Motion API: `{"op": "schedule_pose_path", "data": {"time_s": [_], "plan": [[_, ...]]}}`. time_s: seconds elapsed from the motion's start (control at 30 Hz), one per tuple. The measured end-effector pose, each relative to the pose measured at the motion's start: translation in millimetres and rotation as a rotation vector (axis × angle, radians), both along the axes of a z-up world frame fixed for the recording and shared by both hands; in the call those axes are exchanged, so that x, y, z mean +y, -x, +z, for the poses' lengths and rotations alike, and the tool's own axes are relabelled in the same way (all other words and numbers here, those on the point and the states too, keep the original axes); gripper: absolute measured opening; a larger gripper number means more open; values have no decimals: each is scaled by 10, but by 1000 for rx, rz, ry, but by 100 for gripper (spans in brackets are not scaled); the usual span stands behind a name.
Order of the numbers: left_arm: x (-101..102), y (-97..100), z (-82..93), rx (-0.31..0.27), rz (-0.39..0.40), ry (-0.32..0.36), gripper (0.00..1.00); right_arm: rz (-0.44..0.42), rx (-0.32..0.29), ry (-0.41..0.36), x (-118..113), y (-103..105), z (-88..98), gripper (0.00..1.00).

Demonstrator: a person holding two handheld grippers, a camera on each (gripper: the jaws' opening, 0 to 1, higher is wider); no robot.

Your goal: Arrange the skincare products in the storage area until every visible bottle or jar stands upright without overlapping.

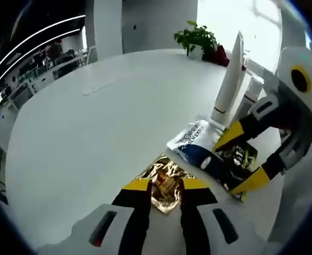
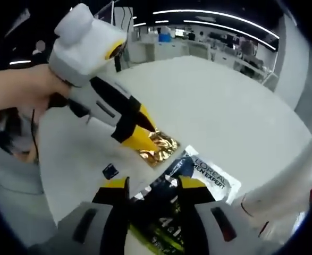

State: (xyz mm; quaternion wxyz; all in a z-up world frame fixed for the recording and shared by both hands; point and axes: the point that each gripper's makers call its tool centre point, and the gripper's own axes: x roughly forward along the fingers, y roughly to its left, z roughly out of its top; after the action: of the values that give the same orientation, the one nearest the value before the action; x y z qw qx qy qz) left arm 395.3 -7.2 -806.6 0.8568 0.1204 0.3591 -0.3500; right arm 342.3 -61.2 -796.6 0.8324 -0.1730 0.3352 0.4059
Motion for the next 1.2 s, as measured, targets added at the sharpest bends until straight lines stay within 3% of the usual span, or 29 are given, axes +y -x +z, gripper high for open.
{"op": "schedule_pose_path", "data": {"time_s": [0.43, 0.7, 0.93, 1.2], "plan": [[44, 217, 260, -8, 63, 17, 45, 22, -38, -59, -89, 205, 366, 54], [143, 373, 426, -25, 119, 24, 55, 13, -105, -87, -219, 292, 655, 61], [212, 548, 532, -39, 154, 36, 61, -29, -134, -97, -434, 387, 805, 69], [294, 804, 691, -55, 212, 61, 68, -119, -174, -106, -832, 383, 958, 79]]}}
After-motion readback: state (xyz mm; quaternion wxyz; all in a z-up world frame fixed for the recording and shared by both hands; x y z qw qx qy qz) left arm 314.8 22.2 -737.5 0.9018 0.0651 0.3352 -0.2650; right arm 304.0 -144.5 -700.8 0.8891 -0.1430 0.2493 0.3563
